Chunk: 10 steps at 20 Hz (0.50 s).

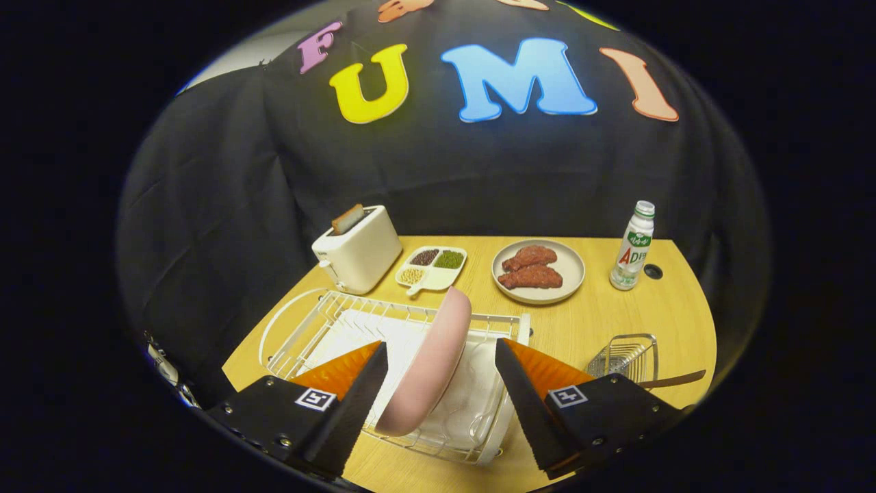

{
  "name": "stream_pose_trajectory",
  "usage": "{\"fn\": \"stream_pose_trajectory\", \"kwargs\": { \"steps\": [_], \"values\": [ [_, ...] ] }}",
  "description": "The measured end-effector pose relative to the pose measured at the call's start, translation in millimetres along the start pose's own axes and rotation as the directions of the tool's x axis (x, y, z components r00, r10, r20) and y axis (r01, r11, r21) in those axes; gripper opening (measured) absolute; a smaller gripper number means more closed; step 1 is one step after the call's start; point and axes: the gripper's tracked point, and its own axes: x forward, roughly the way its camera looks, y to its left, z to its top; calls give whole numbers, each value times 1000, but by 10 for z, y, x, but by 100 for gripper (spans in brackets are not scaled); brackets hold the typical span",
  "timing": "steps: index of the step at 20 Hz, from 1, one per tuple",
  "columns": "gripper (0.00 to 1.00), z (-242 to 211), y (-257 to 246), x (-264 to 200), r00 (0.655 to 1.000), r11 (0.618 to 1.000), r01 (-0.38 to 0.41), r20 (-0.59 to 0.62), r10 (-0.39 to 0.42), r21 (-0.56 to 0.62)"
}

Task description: Take the plate from the dish rack, then take the spoon from the basket and place it into the plate.

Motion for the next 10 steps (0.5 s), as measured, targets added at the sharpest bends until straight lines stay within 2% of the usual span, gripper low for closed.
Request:
{"fn": "stream_pose_trajectory", "kwargs": {
  "steps": [4, 8, 10],
  "values": [
    [97, -251, 30, 331, 979, 999, -24, -200, 32, 39],
    [95, -368, 59, 512, 946, 997, -27, -320, 47, 68],
    [87, -428, 82, 586, 928, 998, -24, -369, 46, 64]
  ]
}}
